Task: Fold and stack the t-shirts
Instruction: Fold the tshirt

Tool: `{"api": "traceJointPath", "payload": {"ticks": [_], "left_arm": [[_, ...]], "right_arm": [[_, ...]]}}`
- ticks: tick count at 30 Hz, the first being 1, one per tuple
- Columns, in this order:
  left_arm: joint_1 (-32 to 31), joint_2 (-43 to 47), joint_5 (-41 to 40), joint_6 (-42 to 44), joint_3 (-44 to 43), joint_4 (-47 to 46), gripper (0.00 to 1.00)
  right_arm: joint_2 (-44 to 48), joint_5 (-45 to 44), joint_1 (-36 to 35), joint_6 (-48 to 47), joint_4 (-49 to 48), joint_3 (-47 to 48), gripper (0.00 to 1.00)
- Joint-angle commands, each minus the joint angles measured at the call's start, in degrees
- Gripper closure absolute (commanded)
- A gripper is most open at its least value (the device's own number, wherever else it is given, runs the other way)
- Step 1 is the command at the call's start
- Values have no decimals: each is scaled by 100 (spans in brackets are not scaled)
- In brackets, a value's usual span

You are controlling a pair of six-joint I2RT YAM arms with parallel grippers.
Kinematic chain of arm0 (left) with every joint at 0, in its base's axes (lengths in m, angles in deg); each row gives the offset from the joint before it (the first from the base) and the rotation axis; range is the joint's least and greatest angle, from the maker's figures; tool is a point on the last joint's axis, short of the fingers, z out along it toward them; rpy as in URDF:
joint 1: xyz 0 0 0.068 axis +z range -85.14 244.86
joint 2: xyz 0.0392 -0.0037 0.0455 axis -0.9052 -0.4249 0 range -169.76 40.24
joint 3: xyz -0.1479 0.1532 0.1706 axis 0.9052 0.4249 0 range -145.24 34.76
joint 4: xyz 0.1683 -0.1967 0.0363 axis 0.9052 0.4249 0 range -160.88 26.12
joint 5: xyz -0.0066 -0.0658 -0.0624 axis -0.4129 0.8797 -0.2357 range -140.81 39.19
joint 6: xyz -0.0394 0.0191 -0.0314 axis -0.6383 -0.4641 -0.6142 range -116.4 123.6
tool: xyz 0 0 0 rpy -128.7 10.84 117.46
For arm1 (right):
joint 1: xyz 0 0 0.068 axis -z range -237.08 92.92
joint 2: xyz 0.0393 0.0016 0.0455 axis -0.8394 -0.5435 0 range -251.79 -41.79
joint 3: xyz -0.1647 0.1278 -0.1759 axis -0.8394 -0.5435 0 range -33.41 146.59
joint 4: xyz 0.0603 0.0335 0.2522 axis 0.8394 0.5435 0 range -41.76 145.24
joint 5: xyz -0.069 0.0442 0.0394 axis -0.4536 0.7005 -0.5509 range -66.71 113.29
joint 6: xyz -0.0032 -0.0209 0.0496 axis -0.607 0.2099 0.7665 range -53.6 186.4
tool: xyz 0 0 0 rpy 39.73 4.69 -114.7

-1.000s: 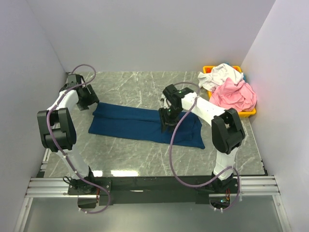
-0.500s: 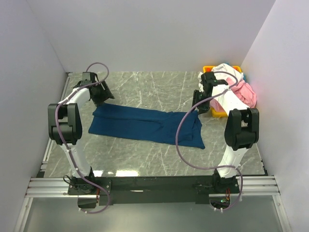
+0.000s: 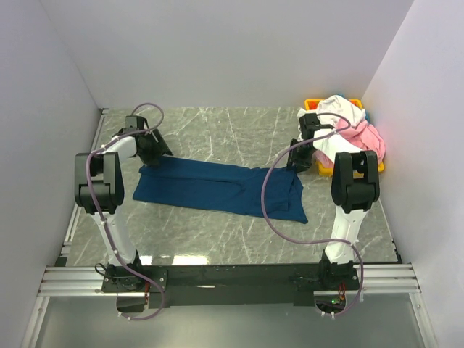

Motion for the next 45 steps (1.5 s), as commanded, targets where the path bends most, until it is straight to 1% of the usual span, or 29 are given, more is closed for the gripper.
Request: {"api": "traceJointPath", "payload": {"ticks": [1,2,4,5,8,13,18,20,21,25,27,30,31,34,36,40,42,45], "left_arm": [[108,-68,22,-143,197,-183,28],[160,-50,-22,-178,241,-227,28],[195,20,-189,-223,399,-262,27],[248,55,-250,-275,460,-289,26],[327,143,-365,-398,680,-403,25],[433,292,-444,-644,1032,-561,25],[433,591,-664,-794,1330,-728,24],[442,662,-760,-794,1314,-711,24],[442,688,-778,-794,1322,-702,24],[433,898,-892,-803,1340,-702,23],[433,978,-962,-794,1331,-711,22],[424,1144,-998,-759,1217,-684,22],[407,1180,-998,-707,1173,-667,22],[302,1303,-1112,-531,936,-562,21],[205,1364,-1165,-434,778,-509,21],[-191,1461,-1235,-153,584,-465,21],[-523,1462,-1148,-4,584,-491,21],[-805,1400,-718,128,680,-666,21]], "right_arm": [[-81,-78,69,56,-313,44,58],[-90,-78,77,82,-304,44,67],[-125,-87,78,144,-235,52,76],[-125,-104,78,161,-225,52,86],[-55,-288,86,258,-181,-35,94],[103,-588,86,443,-67,-167,100],[173,-764,86,671,39,-264,100],[174,-764,95,698,38,-273,100],[173,-938,86,733,56,-247,100],[200,-1141,86,794,187,-132,100],[226,-1194,86,803,223,-54,97],[314,-1230,78,812,363,78,76],[349,-1212,78,803,364,105,67],[533,-1099,69,777,390,210,57],[647,-1072,25,759,460,324,54],[859,-1142,-159,750,671,483,52],[1017,-1177,-334,759,706,466,52],[1131,-1002,-519,821,698,343,52]]}}
